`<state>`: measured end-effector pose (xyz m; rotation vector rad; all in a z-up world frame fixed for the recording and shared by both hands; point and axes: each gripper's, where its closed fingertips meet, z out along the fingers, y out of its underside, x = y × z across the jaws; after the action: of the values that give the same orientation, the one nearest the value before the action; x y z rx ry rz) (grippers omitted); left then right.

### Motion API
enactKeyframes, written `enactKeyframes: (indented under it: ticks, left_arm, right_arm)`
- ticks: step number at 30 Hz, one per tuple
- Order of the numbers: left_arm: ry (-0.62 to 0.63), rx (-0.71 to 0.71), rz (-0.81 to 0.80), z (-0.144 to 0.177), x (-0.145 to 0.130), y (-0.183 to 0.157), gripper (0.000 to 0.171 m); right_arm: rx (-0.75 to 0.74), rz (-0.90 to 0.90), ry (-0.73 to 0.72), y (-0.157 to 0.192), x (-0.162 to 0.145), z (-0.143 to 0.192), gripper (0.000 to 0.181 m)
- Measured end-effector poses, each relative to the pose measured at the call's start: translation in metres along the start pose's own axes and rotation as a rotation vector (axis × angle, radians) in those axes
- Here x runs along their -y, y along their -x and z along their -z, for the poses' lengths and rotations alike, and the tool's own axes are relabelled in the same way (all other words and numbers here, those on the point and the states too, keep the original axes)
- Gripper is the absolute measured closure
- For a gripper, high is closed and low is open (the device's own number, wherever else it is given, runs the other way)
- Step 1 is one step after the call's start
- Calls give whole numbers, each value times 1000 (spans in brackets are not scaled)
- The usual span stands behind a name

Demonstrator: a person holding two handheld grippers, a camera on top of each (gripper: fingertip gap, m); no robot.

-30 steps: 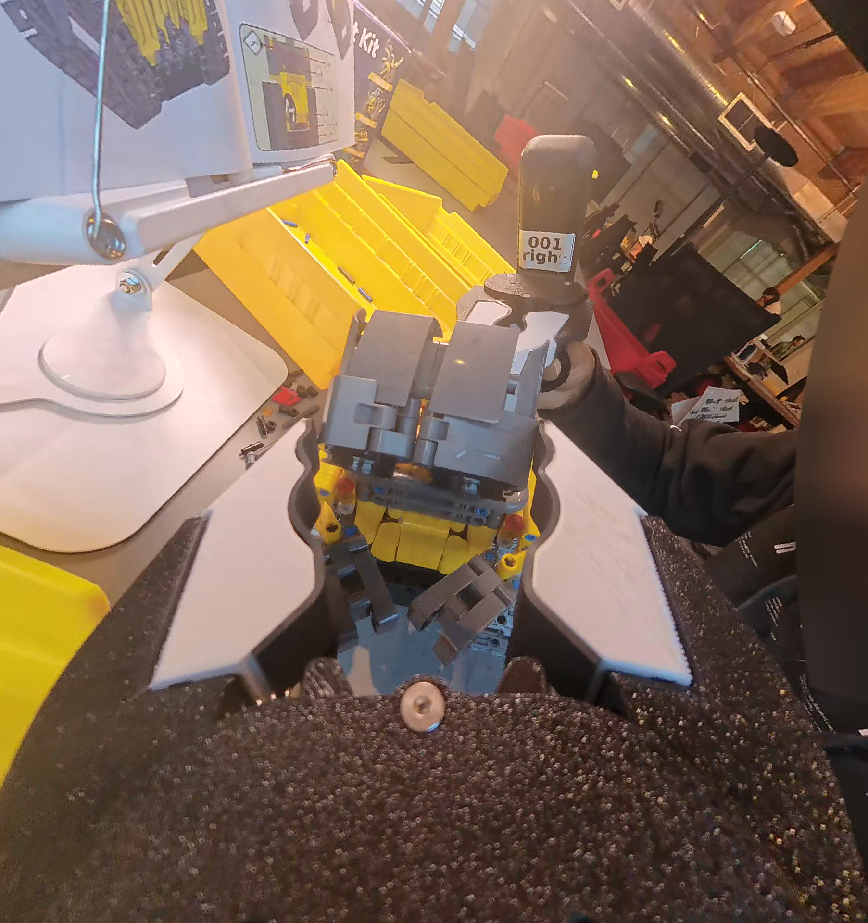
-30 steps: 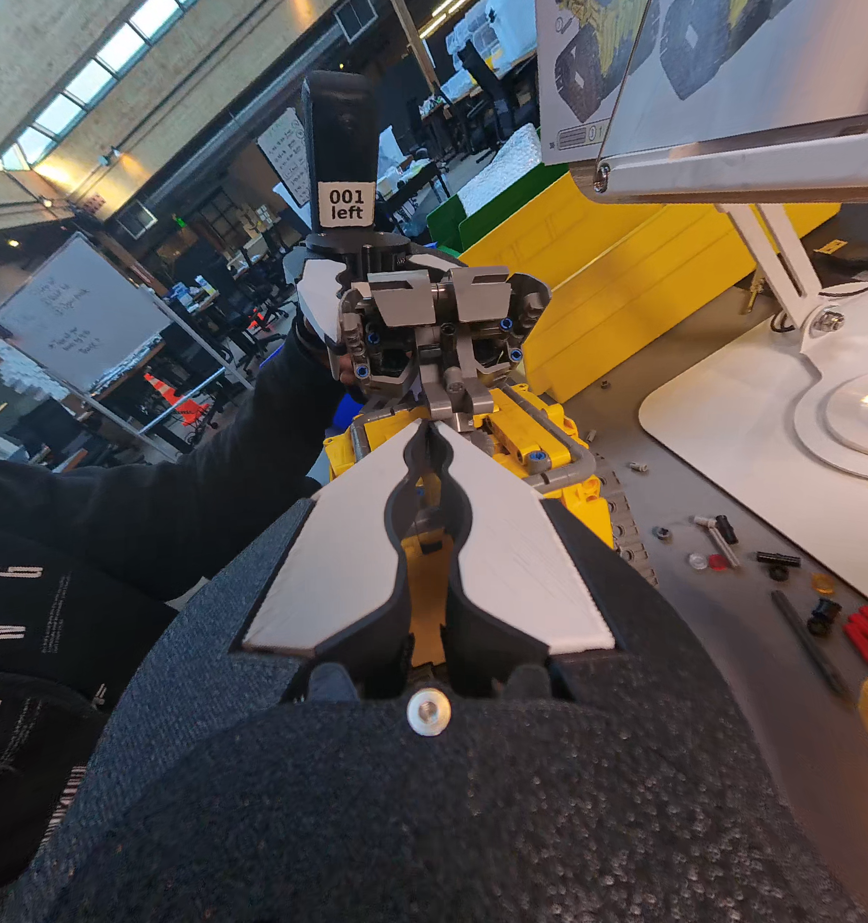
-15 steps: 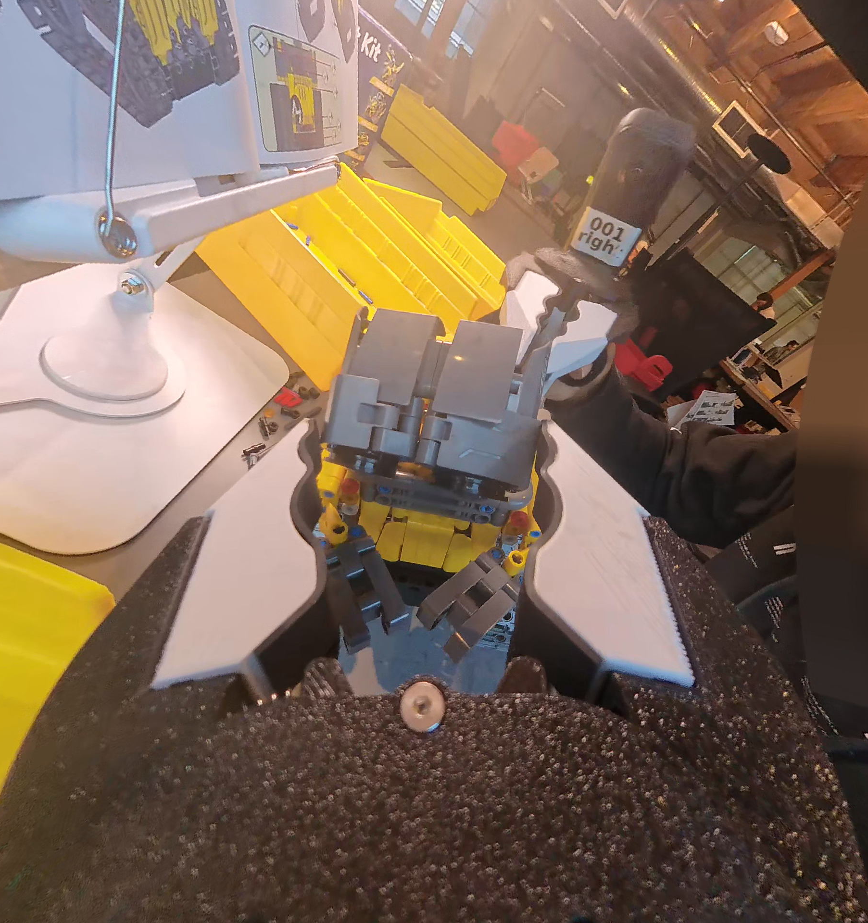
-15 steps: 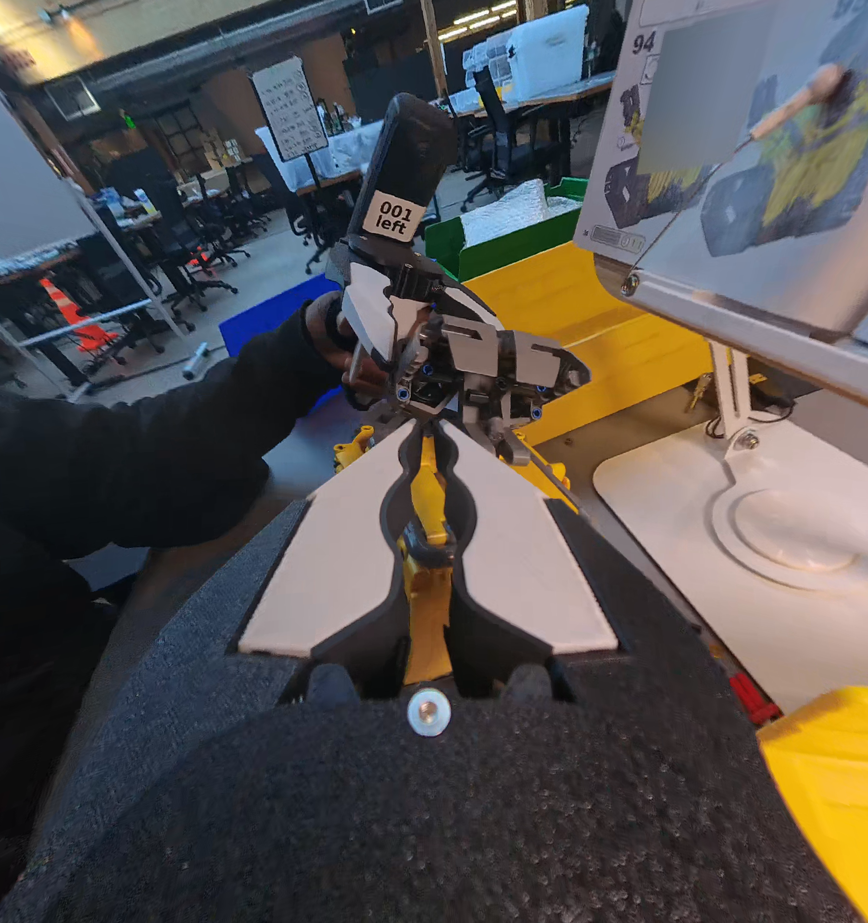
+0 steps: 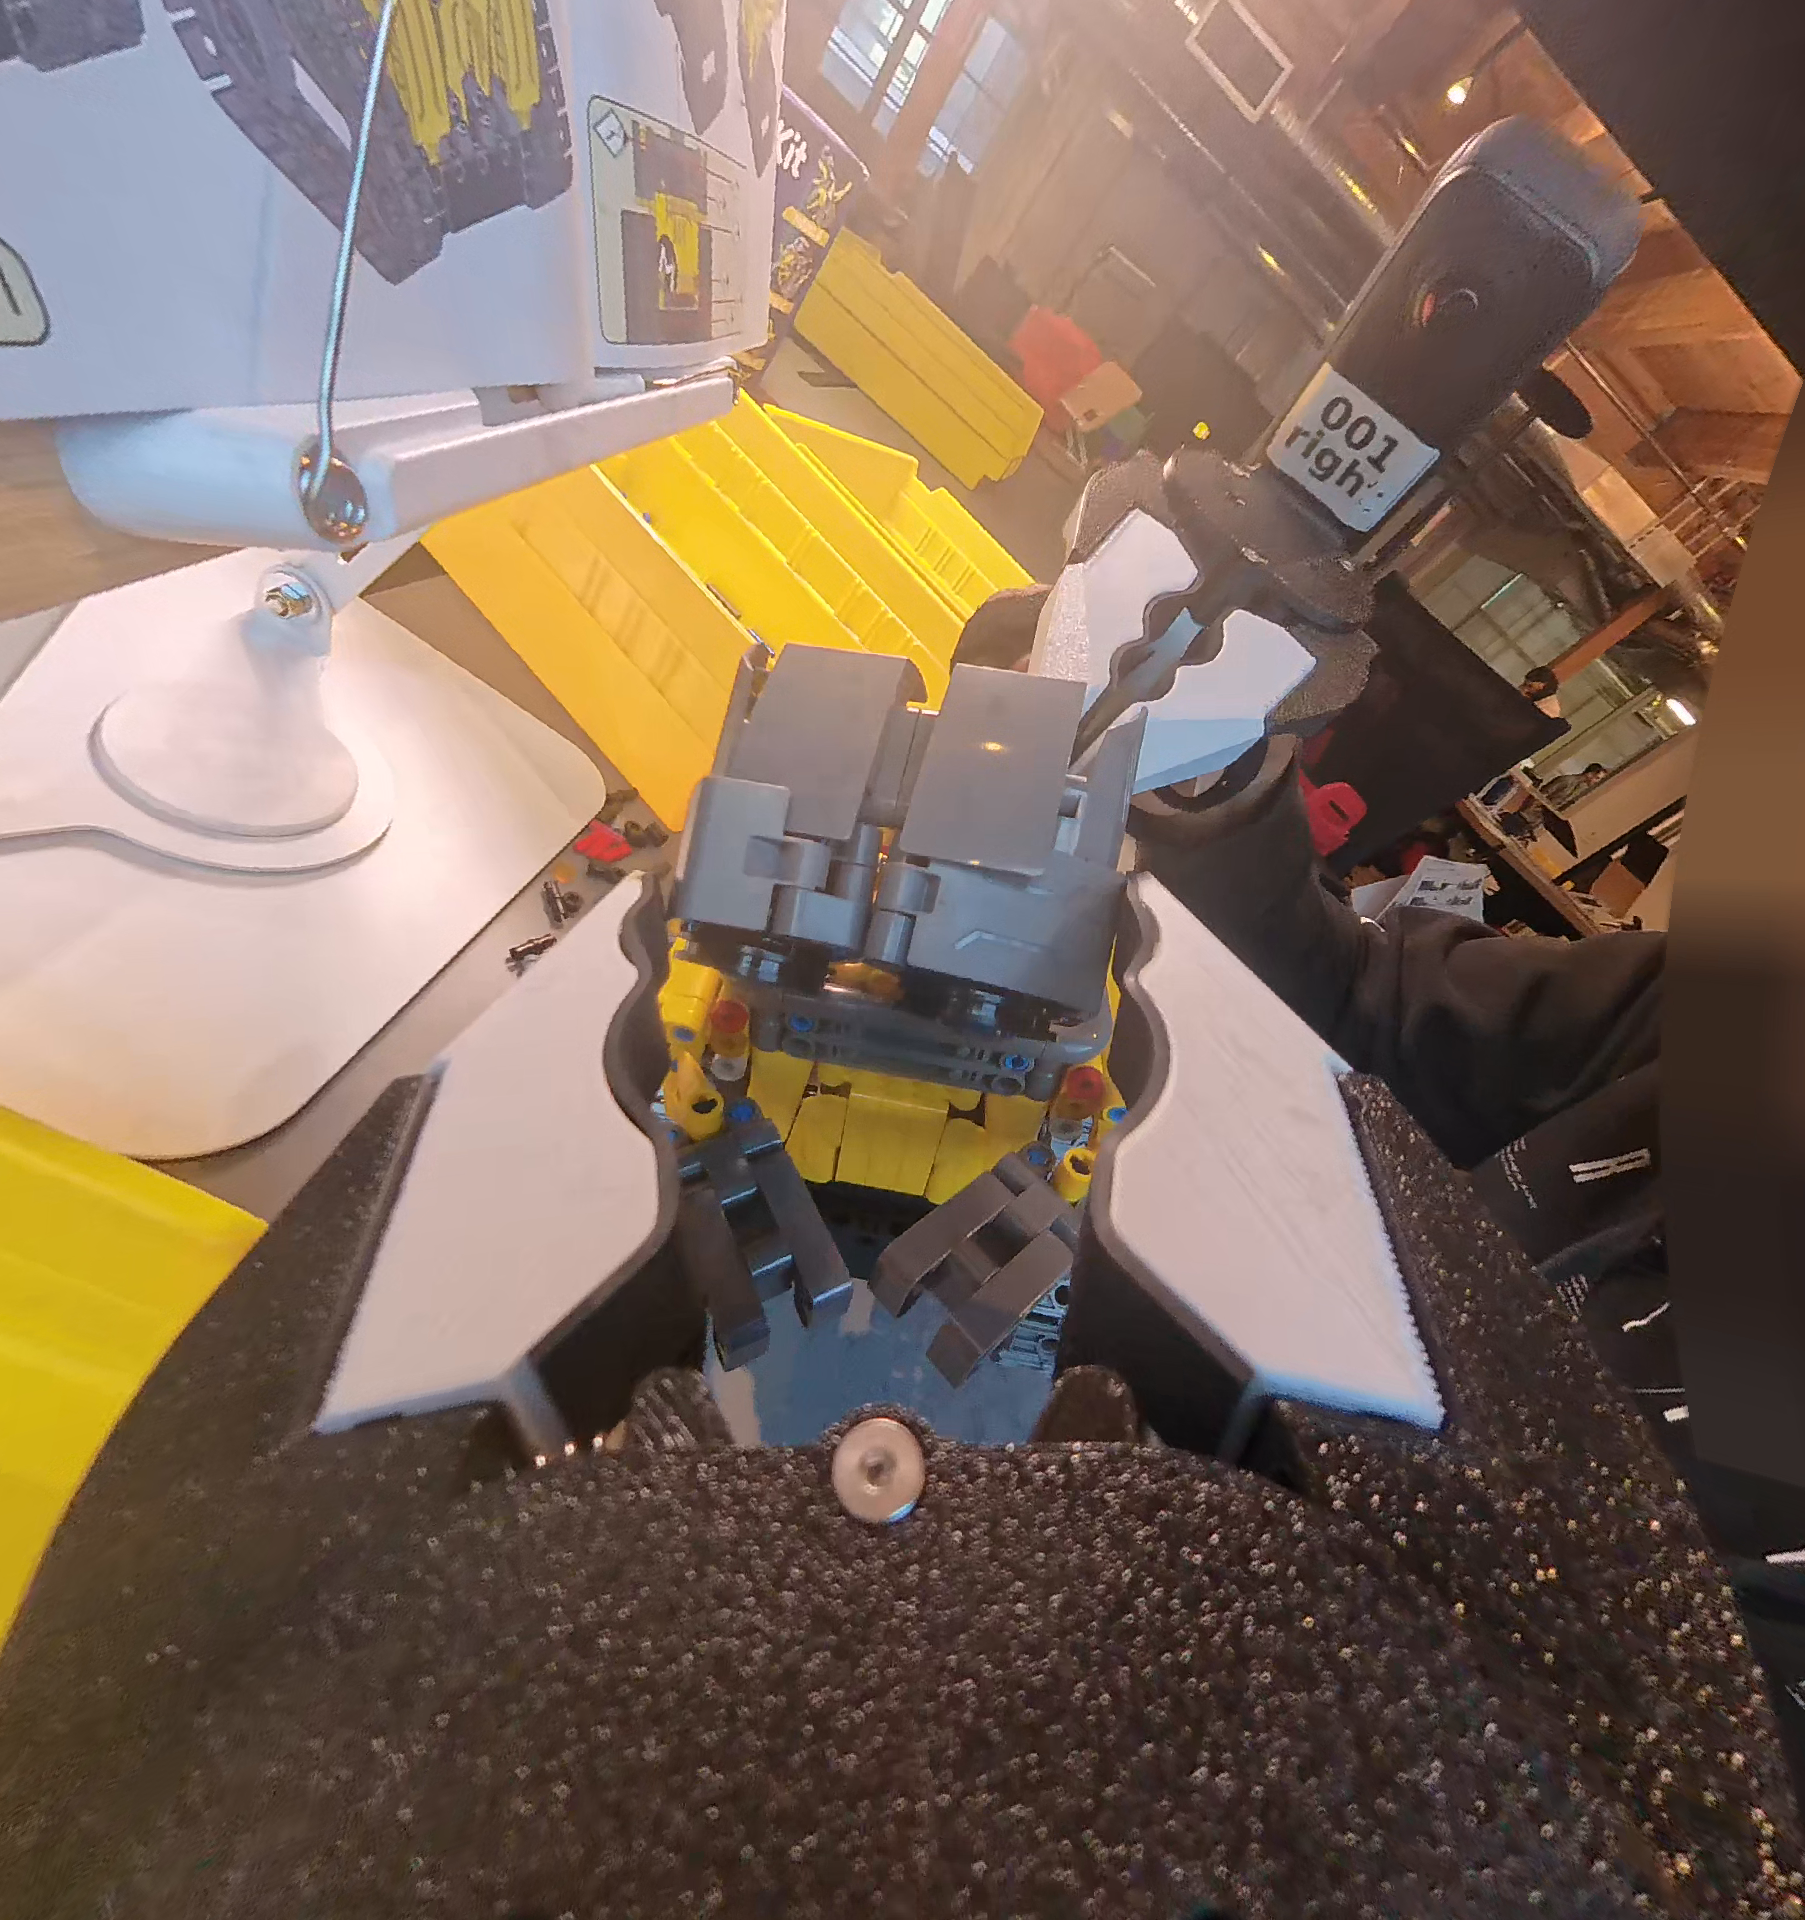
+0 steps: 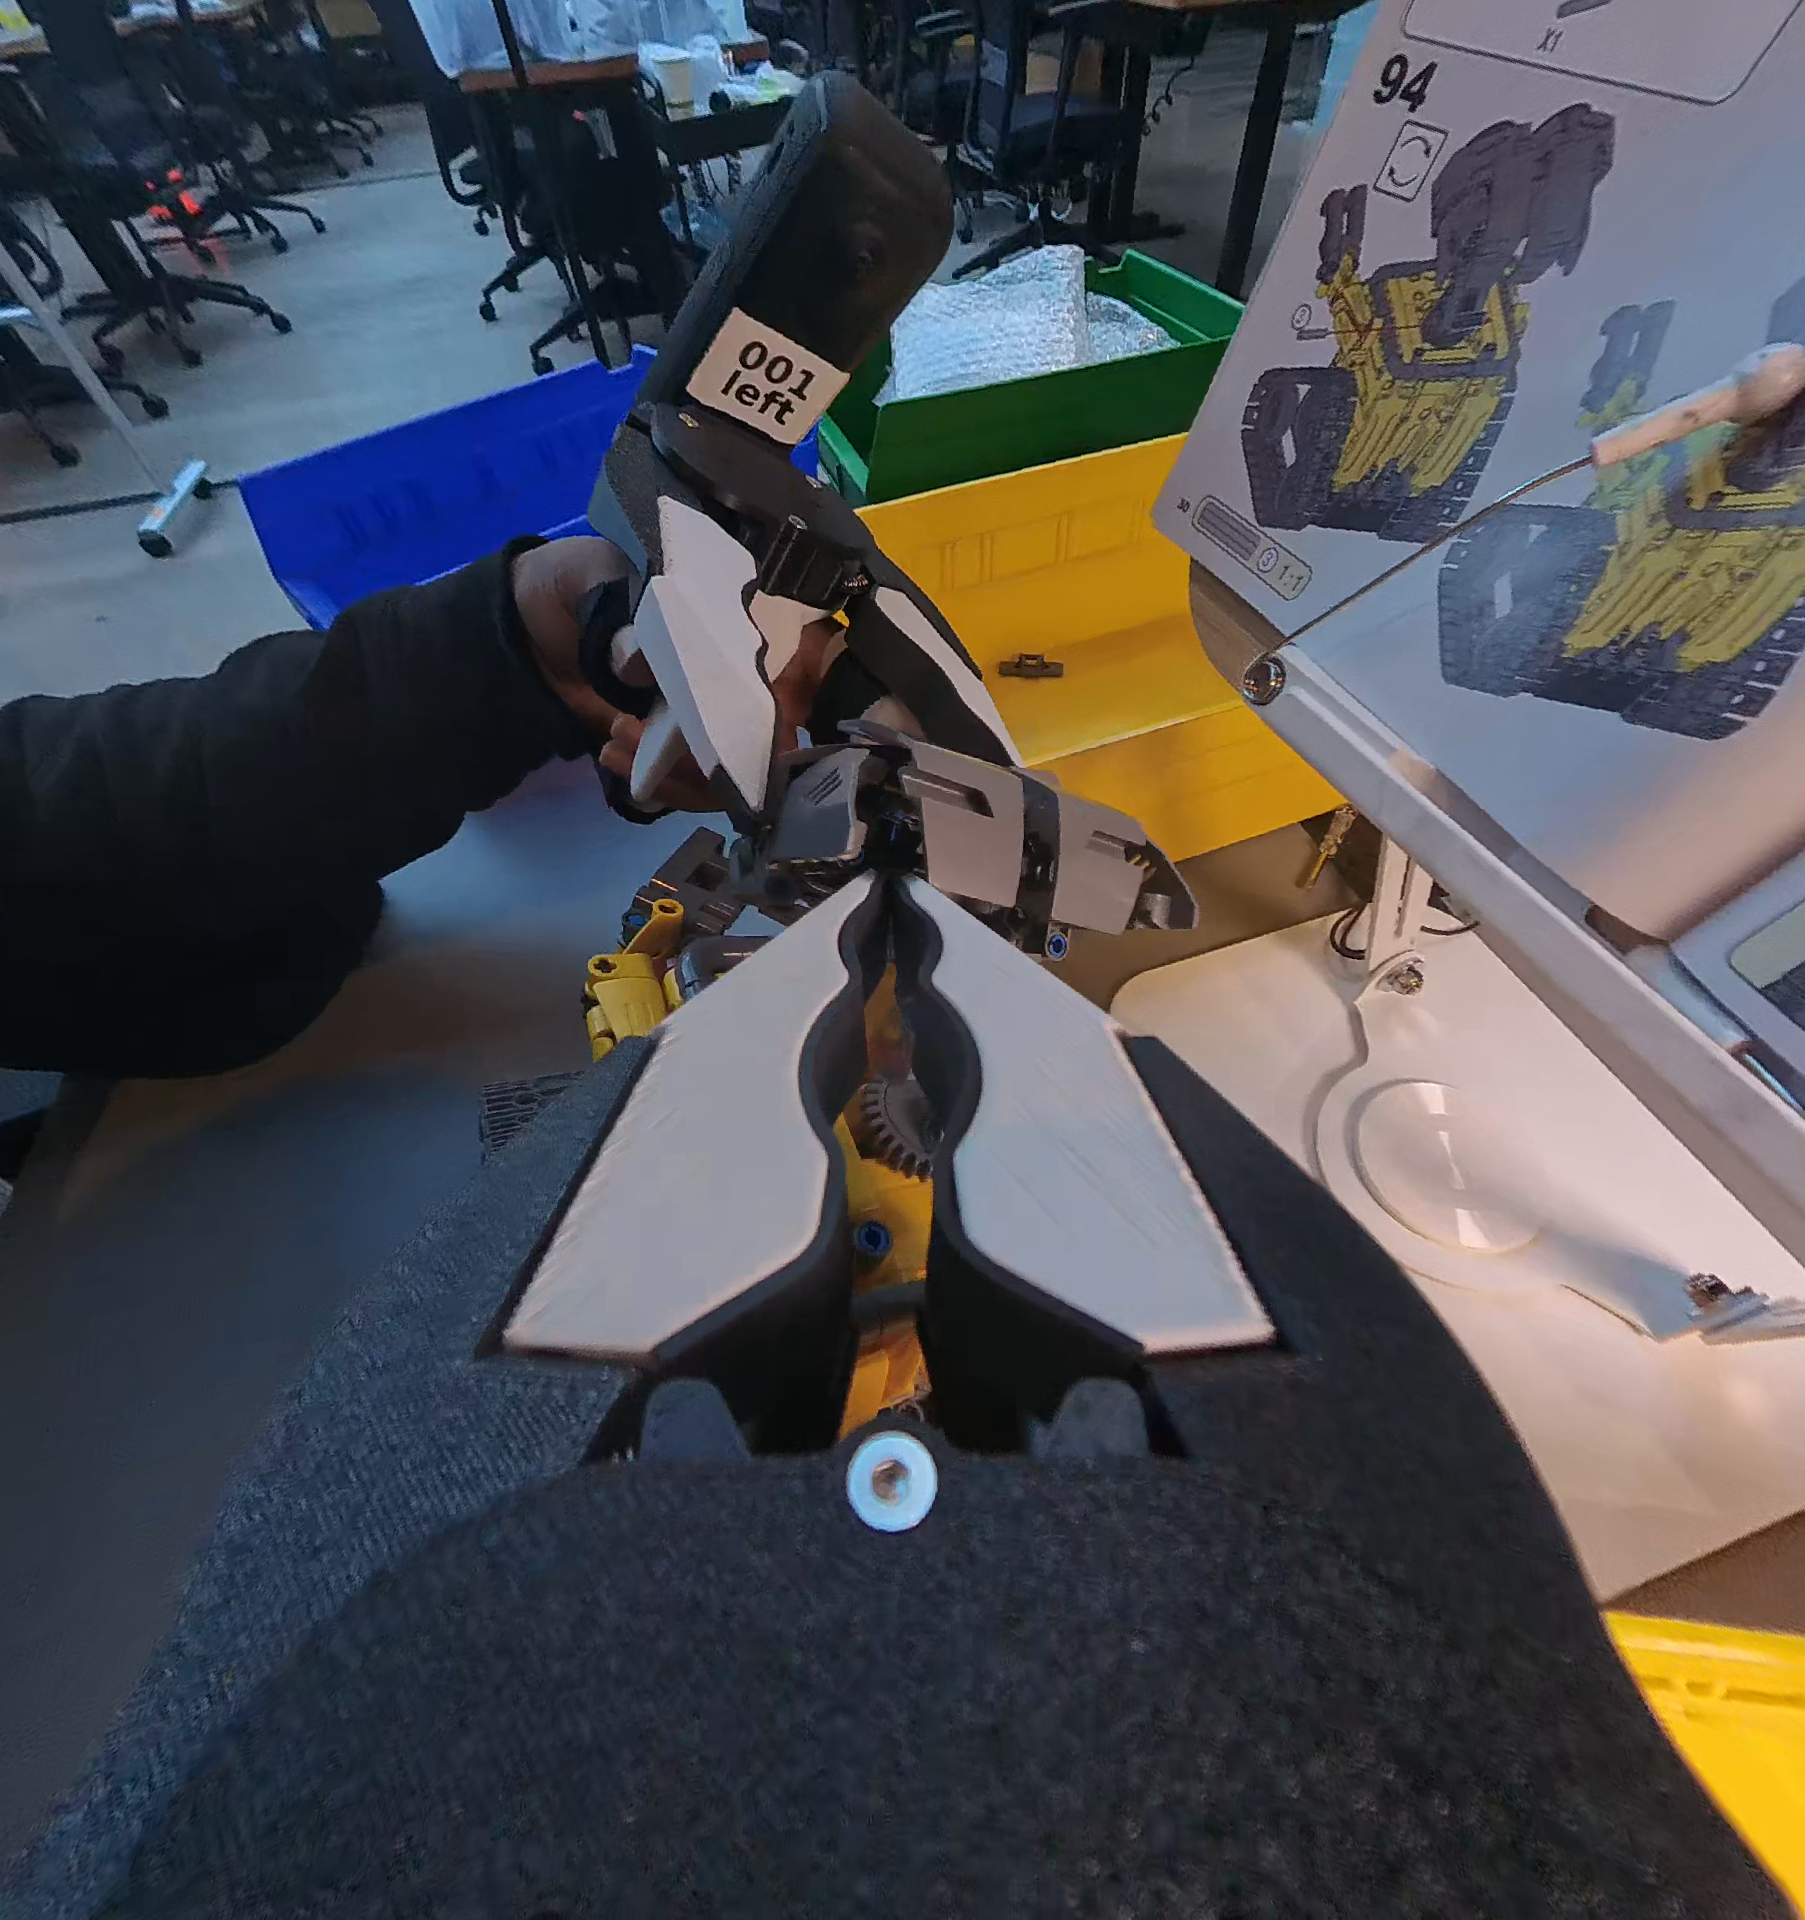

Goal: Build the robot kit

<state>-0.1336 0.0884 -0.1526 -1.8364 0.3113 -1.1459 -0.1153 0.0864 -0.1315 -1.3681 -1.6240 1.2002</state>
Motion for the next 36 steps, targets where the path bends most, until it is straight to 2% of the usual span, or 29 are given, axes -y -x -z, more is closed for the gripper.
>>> enactKeyframes:
  ticks: [11,30,36]
  left_arm:
    - [11,2,-11,-2,-1,-2,86]
    - [16,16,-15,-1,-1,-2,86]
    - [20,24,-25,-1,-2,-4,86]
  right_arm:
    - [-22,26,42,0,-5,2,181]
    - [33,34,83,10,-13,11,181]
    - [71,121,118,20,-20,17,181]
